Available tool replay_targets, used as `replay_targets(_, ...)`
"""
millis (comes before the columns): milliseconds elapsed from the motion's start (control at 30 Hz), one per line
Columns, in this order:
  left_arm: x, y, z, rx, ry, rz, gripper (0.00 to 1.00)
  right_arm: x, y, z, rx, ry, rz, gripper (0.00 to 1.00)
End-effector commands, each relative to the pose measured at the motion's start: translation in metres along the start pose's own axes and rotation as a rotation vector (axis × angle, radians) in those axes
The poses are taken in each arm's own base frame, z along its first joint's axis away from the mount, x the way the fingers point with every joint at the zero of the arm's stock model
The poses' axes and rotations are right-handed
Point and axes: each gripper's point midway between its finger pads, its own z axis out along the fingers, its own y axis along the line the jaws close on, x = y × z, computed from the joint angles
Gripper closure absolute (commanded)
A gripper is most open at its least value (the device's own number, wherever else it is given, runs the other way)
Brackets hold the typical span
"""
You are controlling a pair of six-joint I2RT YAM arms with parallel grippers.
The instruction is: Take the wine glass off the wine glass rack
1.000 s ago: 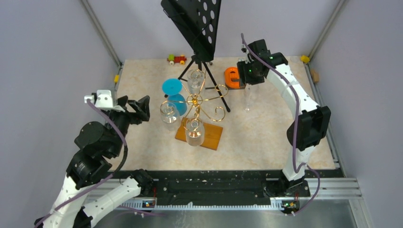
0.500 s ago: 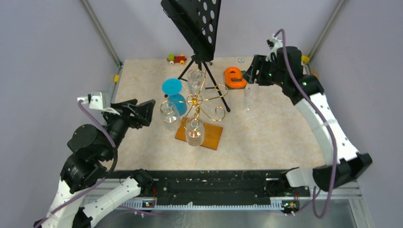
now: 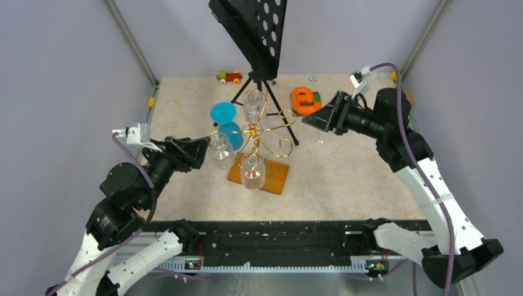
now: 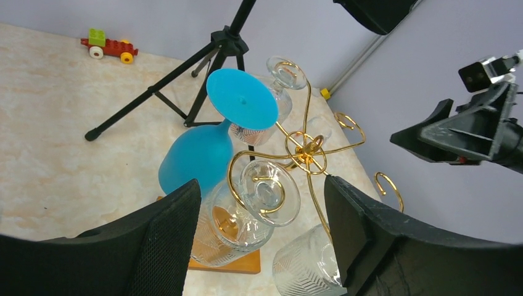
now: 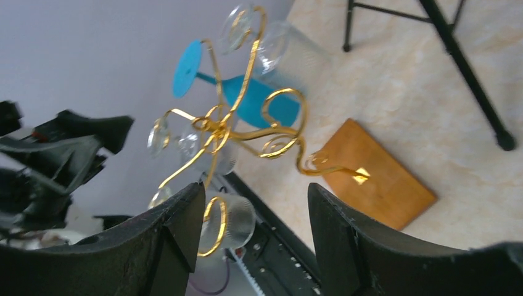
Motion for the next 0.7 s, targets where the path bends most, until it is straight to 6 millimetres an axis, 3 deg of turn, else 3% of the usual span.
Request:
replay_targets(0, -0.007, -0.004, 0.006, 0.015, -0.045, -0.003, 0.23, 0.014, 0.069, -0.022, -0.266, 0.047, 0.004, 0.37)
replay_targets(167, -0.011, 0.001, 0.012, -0.019, -0.067, 0.032, 0.24, 0.033, 0.104, -0.023, -0.328, 0.08, -0.043, 0.37)
replay_targets(267, -0.012, 0.003, 0.014, -0.026, -0.079, 0.047, 0.24, 0.047, 0.118, -0.012, -0.357, 0.119, -0.024, 0.42)
replay_targets(367, -0.012, 0.004, 0.016, -0.032, -0.081, 0.06, 0.24, 0.059, 0.121, 0.005, -0.281, 0.13, -0.019, 0.49)
replay_targets(533, -0.01, 0.009, 0.017, -0.049, -0.08, 0.081, 0.24, 0.073, 0.142, 0.02, -0.205, 0.11, -0.023, 0.49)
replay_targets(667, -0.01, 0.01, 0.017, -0.053, -0.083, 0.094, 0.24, 0.079, 0.13, 0.033, -0.072, 0.079, 0.0, 0.49)
